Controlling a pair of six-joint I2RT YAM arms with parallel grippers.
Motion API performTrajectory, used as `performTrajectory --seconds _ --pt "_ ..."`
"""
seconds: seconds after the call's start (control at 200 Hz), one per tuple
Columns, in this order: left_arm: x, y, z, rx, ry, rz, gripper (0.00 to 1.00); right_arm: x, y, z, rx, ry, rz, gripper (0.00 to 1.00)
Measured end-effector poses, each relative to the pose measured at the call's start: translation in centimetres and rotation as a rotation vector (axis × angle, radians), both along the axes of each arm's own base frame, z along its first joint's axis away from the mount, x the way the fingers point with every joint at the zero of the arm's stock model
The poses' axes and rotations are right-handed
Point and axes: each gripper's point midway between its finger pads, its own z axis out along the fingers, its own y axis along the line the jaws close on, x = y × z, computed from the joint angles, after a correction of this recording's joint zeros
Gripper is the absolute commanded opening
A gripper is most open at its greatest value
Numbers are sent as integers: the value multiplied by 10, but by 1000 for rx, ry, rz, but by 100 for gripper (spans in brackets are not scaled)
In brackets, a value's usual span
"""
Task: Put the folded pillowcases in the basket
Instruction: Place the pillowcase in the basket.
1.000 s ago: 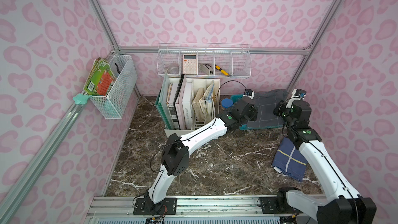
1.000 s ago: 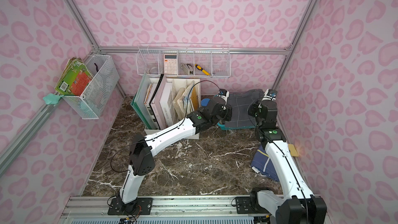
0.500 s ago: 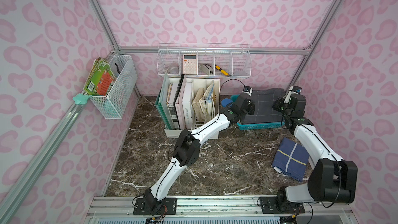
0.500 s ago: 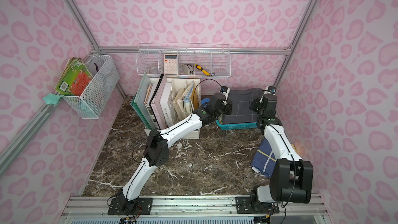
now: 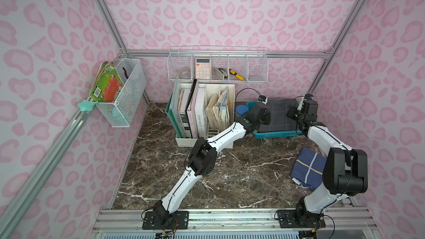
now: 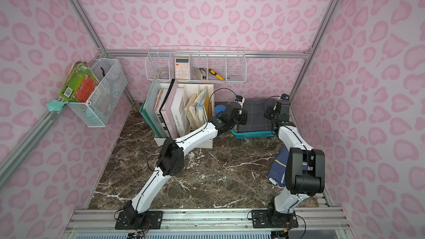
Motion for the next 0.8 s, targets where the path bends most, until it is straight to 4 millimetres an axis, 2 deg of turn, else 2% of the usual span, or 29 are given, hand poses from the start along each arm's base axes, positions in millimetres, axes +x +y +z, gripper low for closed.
performTrajectory --seconds 0.265,0.4,0.47,0.505,0.6,0.685,0.8 --pt "17 10 -21 17 17 47 6 20 -9 -31 -28 60 -21 3" --pt "23 12 -34 28 30 59 10 32 -14 -47 -36 89 -29 12" --pt "25 12 -34 27 29 63 14 38 -15 -53 -38 103 -28 20" --pt "26 13 -33 26 27 66 18 40 -16 -54 -42 106 -28 25" --pt "27 14 -31 26 22 74 40 46 -20 -55 -56 108 -34 42" --pt "28 15 -30 24 20 80 55 45 -21 -55 -64 116 -35 59" --pt "27 15 -25 23 19 79 63 42 -21 -44 -69 106 -36 71"
